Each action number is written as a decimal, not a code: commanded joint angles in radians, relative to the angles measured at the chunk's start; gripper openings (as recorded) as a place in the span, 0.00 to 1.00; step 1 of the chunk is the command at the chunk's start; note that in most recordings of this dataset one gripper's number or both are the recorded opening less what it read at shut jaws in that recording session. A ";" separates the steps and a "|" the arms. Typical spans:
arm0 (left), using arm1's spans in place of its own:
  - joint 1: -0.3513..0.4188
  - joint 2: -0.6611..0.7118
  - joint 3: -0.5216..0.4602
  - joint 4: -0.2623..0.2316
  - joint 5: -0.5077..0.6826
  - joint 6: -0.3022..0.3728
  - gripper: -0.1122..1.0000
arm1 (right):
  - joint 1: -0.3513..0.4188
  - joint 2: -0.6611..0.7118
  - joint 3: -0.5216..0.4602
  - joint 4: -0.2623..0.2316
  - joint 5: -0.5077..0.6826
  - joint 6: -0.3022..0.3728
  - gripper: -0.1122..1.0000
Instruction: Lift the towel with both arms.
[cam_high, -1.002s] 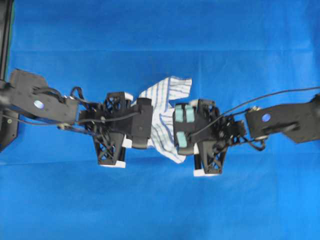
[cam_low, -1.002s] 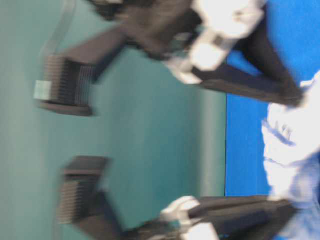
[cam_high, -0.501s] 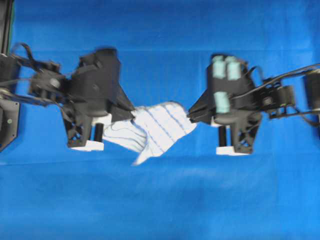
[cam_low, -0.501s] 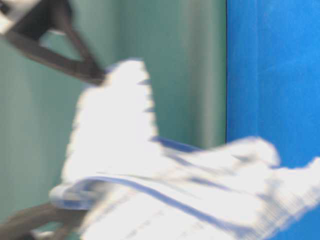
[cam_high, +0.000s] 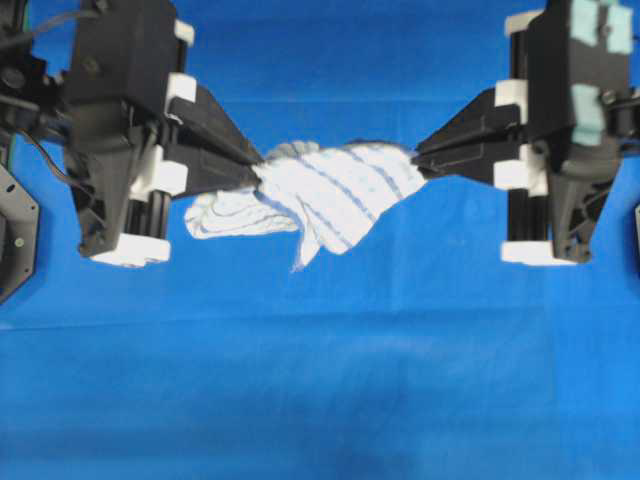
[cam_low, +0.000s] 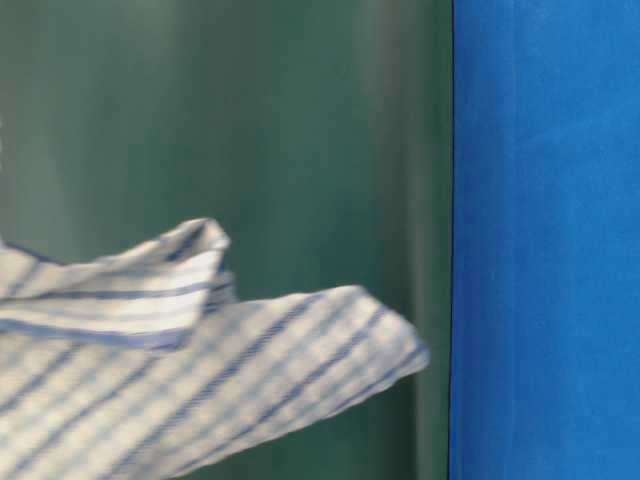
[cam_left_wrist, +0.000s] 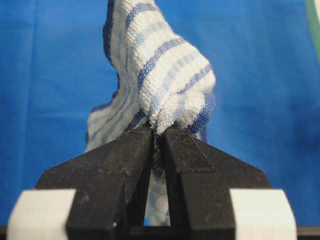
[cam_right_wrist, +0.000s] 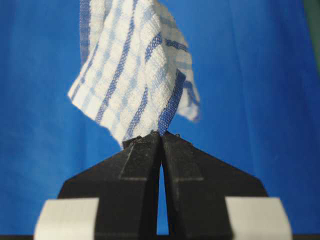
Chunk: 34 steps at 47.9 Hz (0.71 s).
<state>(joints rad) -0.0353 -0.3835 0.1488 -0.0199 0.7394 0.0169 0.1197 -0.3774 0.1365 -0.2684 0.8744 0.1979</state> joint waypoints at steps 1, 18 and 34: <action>0.006 -0.012 -0.067 0.003 0.017 -0.002 0.14 | 0.002 -0.017 -0.052 -0.005 0.008 -0.015 0.11; 0.011 -0.023 -0.080 0.005 0.028 0.000 0.14 | 0.003 -0.015 -0.067 -0.006 0.011 -0.034 0.11; 0.011 -0.017 -0.080 0.006 0.015 0.095 0.15 | 0.000 -0.018 -0.067 -0.005 0.009 -0.034 0.11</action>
<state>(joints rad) -0.0276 -0.3927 0.0874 -0.0169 0.7670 0.0905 0.1212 -0.3774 0.0951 -0.2700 0.8882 0.1672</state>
